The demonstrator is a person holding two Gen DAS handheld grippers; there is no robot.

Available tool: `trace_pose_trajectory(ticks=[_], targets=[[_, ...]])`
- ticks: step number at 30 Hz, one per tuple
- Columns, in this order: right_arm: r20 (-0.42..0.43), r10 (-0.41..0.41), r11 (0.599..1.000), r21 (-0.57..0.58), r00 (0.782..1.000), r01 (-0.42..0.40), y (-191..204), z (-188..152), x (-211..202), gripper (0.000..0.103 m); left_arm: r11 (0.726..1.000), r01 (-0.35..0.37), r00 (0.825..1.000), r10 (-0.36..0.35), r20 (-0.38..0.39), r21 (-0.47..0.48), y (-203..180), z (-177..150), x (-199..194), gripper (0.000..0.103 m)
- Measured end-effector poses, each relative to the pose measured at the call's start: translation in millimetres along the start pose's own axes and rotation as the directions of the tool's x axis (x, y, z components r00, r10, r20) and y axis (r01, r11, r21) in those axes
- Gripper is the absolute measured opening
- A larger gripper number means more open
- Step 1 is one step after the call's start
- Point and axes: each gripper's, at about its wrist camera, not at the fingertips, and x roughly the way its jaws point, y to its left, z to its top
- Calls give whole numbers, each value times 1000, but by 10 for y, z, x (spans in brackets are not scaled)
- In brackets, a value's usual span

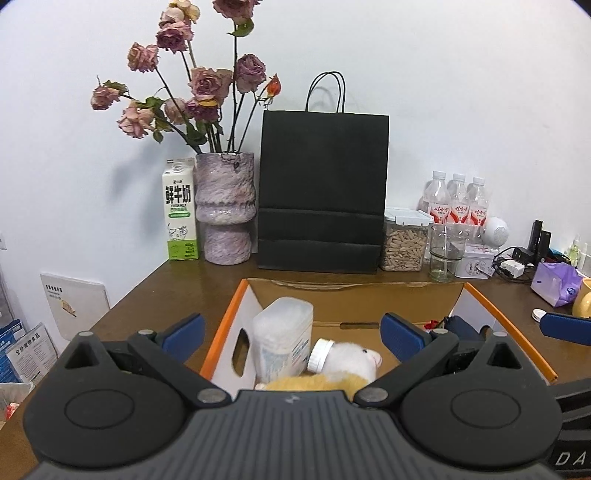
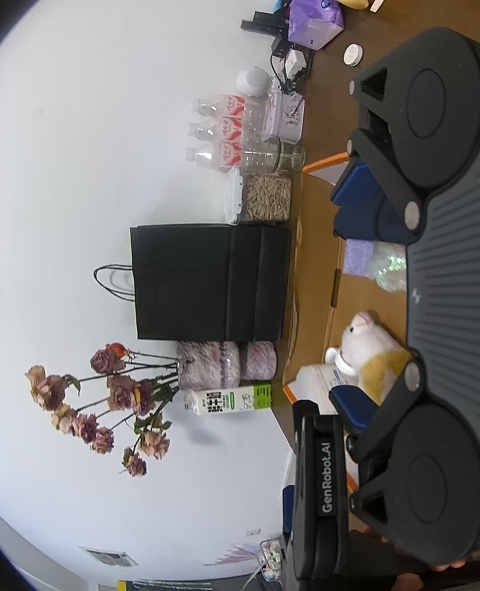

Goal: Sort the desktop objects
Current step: 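Withdraw both tools toward the white tissue and coiled black cable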

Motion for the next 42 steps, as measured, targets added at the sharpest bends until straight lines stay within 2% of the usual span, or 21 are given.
trace_pose_trajectory(ticks=[6,16,25,35,42], targets=[[-20,2,1000,-25,1000,-3,153,-95,-166,103,1000,-7,1000,7,-3,-2,113,-98,-186,103],[-62,-14,999,-46,998,11,261,-271,-342,103,999,-40,998,40,-49,12,341,-317,-346,103],[-146,-39,997,-67,989,29,228,-554,-382,103,998,-61,992,63,-109,28,570,-553,-424,103],[-240,-42,998,-50,970,31,142,-923,-443,103,997,-28,981,41,-191,73,694,-899,-464,103],[-261,-74,997,-39,963,66,49,-999,-439,103,998,-13,980,25,-198,65,698,-910,-394,103]])
